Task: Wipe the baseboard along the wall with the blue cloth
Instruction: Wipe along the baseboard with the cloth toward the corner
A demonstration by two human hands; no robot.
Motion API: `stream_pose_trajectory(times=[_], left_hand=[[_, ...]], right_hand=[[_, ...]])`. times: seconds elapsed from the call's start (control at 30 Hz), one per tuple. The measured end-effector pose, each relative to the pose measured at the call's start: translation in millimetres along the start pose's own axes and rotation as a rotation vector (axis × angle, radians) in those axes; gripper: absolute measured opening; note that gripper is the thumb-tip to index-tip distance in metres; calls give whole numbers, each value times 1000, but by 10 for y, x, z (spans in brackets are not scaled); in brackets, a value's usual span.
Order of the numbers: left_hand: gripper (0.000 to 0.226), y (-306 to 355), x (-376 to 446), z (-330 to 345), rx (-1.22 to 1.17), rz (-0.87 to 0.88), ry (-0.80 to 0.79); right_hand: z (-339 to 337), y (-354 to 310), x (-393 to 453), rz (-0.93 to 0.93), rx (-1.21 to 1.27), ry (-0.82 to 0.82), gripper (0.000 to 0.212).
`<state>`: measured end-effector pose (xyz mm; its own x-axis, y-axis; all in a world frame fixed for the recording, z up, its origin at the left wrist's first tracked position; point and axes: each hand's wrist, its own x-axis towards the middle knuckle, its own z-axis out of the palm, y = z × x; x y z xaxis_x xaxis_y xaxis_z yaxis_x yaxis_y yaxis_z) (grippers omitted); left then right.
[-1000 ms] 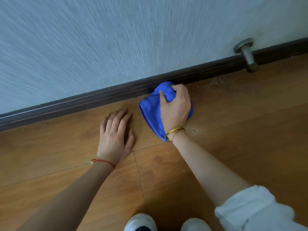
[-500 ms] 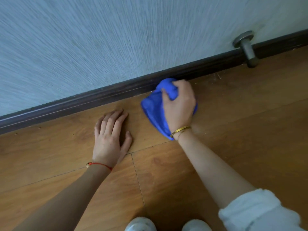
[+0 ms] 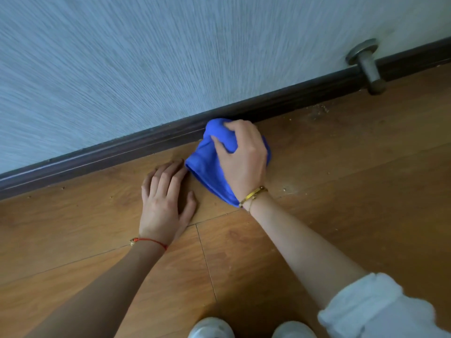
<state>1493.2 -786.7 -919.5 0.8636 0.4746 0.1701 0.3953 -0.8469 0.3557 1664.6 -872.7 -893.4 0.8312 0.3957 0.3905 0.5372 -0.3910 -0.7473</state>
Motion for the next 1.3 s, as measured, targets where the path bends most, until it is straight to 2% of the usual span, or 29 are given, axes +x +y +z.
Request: stream_pose_trajectory(times=[0.07,0.2,0.3,0.4,0.47,0.6,0.7,0.87,0.9,1.0,1.07,1.13,1.23,1.3], left_hand=[[52,-17,-8,-6,-1,3,-2],[52,-16,-2,-10,-3,1,-11],[52,3,1,-11,4,-2,-6],[52,1,7,-8,16,7,5],[52,-8,0,-6,15,10,7],[53,-6,-2,-16,11,4,-17],[53,5,3,-12,13,-4,-14],[54,0,3,-19,2,0,-6],[54,-3,-1,-24,-2,-1,-15],[54,0,0,-30,-3,-15,-34],[53,0,0,-24,2,-13,-34],[53,9,5,-18,6,-12,-26],[51,5,8,0,24,-7,-10],[50,-4,12,5,25,-1,-3]], right_hand=[[-80,76,61,48,-3,44,17],[-424,430,320,233,-37,317,15],[-291,292,262,204,-10,290,18],[-39,13,61,114,36,140,20],[-46,22,56,97,53,101,20],[-279,242,204,195,47,214,21],[-243,200,194,179,30,230,21],[-48,5,45,93,48,49,19],[-108,83,80,127,33,78,18],[-352,372,285,305,-13,301,17],[-391,431,320,328,-16,351,18],[-262,311,235,263,-19,281,18],[24,-2,-3,78,2,33,19],[74,-72,-33,28,19,-22,18]])
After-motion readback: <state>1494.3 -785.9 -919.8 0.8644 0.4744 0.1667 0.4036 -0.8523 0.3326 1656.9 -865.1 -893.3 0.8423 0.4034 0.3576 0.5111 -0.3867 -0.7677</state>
